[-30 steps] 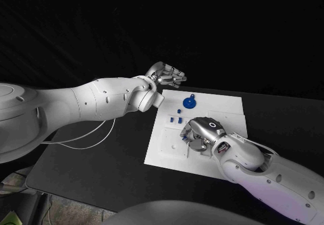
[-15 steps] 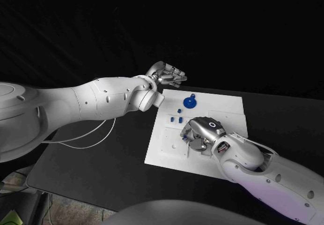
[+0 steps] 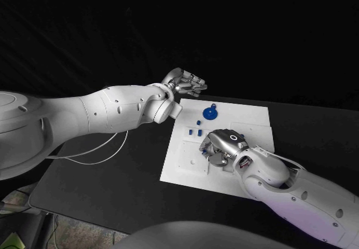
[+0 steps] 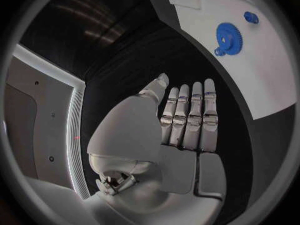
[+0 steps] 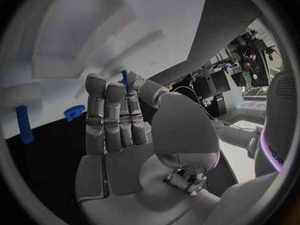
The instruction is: Assemble the parts on the task board
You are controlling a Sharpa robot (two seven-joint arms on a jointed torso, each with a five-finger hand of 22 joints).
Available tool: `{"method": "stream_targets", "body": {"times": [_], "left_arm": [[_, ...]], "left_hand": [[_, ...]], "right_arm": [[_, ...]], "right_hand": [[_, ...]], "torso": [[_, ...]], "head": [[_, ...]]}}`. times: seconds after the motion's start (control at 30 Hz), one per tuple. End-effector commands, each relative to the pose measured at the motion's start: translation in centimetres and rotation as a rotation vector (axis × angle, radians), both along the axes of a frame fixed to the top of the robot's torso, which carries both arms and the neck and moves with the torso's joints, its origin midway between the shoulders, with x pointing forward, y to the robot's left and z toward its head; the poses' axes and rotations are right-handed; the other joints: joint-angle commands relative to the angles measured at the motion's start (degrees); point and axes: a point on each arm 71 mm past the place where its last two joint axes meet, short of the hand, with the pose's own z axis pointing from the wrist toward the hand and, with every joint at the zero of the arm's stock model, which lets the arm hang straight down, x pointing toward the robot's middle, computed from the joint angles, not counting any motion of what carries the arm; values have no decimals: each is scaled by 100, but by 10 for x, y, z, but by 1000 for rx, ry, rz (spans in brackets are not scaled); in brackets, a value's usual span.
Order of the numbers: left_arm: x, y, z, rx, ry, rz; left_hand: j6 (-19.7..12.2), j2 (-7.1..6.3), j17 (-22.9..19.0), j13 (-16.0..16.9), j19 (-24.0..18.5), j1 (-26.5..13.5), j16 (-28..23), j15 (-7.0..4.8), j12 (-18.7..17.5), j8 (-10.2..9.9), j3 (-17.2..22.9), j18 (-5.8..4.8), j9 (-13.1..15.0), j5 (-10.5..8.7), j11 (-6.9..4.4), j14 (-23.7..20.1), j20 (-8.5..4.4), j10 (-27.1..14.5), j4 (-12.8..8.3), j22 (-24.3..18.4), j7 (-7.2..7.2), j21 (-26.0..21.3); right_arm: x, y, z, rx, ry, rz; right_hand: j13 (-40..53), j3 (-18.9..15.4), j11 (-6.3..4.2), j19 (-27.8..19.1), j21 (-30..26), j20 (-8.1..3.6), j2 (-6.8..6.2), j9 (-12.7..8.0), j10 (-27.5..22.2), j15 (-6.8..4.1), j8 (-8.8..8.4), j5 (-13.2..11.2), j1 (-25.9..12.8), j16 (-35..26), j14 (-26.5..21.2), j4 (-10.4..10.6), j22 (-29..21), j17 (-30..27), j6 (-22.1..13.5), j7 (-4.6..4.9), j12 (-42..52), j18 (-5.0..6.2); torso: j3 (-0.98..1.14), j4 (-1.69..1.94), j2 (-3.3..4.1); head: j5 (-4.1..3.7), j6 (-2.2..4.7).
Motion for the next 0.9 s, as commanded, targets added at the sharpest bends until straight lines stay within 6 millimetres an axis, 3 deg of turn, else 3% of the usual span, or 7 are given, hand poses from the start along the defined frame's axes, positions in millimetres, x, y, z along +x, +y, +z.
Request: {"method": "stream_targets", "body": {"times": [0.03, 0.5, 0.53, 0.57, 0.6, 0.7, 0.9], "left_arm": [[0, -2, 1, -9, 4, -14], [0, -3, 0, -10, 6, -17], [0, -3, 0, -10, 6, -17], [0, -3, 0, -10, 6, -17], [0, -3, 0, -10, 7, -17], [0, -3, 0, -10, 7, -17], [0, -2, 0, -10, 8, -17]], "left_hand": [[-9, -21, 3, -6, -40, -30, -21, 28, -19, 0, 33, 85, 4, -8, -5, -11, -5, -20, 3, 8, -1, 14], [-10, -18, 3, -6, -46, -32, -21, 32, -18, 0, 26, 85, 4, -16, -2, -17, -2, -25, 10, 7, -3, 13], [-11, -15, 3, -5, -46, -38, -21, 32, -18, 1, 22, 85, 4, -18, -2, -19, -1, -25, 16, 7, -1, 13], [-11, -15, 3, -5, -46, -38, -21, 32, -18, 1, 22, 85, 4, -18, -2, -19, -1, -25, 16, 7, -1, 13], [-11, -15, 3, -5, -46, -38, -21, 32, -18, 1, 22, 85, 4, -18, -2, -19, -1, -25, 16, 7, -1, 13], [-11, -15, 3, -5, -46, -38, -21, 32, -18, 1, 22, 85, 4, -18, -2, -19, -1, -25, 16, 7, -1, 13], [-11, -15, 3, -5, -46, -38, -21, 32, -18, 1, 22, 85, 4, -18, -2, -19, -1, -25, 16, 7, -1, 13]], "right_arm": [[0, -2, -7, -47, 11, -5], [-2, 2, -10, -37, 39, 8], [-2, 1, -10, -29, 43, 6], [-2, 1, -10, -21, 45, 3], [-2, 1, -9, -13, 46, 0], [-1, -1, -9, 9, 44, -11], [1, -4, -7, 46, 30, -31]], "right_hand": [[6, 20, -112, 217, 0, -33, 39, -1, 410, -22, 4, 11, 1, -23, 23, -17, 170, 8, 18, 14, 23, 104], [-6, 52, -77, 207, -47, -22, -17, -25, 306, 1, -6, 11, -51, -25, 1, -25, 173, 26, -93, 55, 1, 111], [5, -58, -84, 205, -57, 9, -25, -25, 257, 17, 3, 38, -96, -14, -3, 23, 168, 28, -136, 61, 13, 113], [-9, -296, -61, 202, -92, 23, -137, -45, 140, 38, -1, 628, -264, -2, -7, 111, 154, 31, -277, 92, -1, 119], [-13, -471, -37, 202, -118, 39, -152, -53, 52, 54, -5, 755, -291, 12, -8, 146, 140, 31, -409, 119, -7, 130], [-25, -855, 58, 217, -187, 101, -227, -57, -259, 123, -8, 770, -405, 37, -11, 223, 88, 9, -723, 185, -10, 184], [-28, -1177, 194, 212, -421, 211, -338, -49, -696, 218, -3, 711, -406, 53, -36, 242, -42, -71, -969, 253, -12, 332]], "torso": [[1, -4, -1], [0, -2, -1], [1, -3, -1], [1, -3, -1], [1, -3, -1], [2, -5, -1], [5, -7, 0]], "head": [[-2, 3], [1, -3], [4, -3], [4, -3], [4, -3], [6, -1], [2, 5]]}}
